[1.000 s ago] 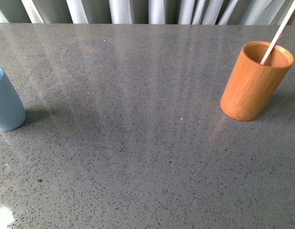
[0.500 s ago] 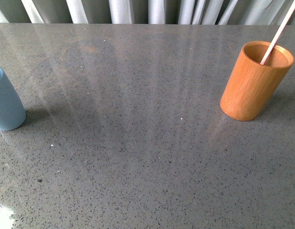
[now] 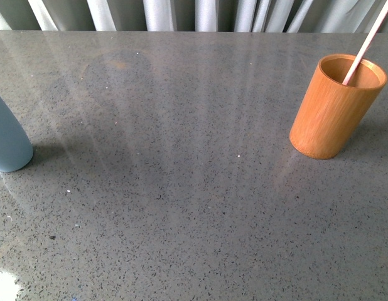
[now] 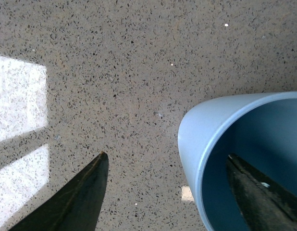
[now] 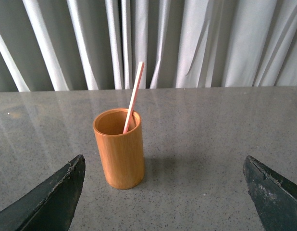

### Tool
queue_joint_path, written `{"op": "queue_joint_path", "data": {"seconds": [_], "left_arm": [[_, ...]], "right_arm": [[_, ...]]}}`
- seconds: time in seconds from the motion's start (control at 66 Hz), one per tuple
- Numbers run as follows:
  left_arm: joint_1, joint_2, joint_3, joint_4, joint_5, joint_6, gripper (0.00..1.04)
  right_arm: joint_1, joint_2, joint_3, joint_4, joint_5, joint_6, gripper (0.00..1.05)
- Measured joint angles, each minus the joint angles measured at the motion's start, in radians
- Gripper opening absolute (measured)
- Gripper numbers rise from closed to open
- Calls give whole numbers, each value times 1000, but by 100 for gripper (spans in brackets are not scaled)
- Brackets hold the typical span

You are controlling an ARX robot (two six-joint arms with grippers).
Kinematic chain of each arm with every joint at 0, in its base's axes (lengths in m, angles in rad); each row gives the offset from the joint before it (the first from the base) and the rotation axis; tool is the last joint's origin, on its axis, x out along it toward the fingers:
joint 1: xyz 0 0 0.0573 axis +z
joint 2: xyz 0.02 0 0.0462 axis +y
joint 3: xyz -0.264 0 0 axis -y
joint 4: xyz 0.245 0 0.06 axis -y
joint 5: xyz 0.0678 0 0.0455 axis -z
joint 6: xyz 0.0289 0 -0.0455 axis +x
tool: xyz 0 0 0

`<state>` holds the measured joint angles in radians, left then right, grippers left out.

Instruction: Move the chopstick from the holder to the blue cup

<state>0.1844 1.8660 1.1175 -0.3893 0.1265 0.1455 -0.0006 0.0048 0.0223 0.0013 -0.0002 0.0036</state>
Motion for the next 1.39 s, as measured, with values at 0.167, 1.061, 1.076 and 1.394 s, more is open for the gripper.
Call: {"op": "queue_joint_path", "data": {"seconds": [0.167,1.061,1.076,1.394], "left_arm": [[-11,2,9,-21,5,0,6],[-386,35,246,-247,-26,-197,2],[-392,41,249,-249,-29,-200,2],[-438,119,270,-260,-49,-250,2]], "right_arm": [[0,0,0,0,0,0,96],[0,0,0,0,0,0,96],[0,0,0,0,0,0,96],[0,0,0,0,0,0,96]]}}
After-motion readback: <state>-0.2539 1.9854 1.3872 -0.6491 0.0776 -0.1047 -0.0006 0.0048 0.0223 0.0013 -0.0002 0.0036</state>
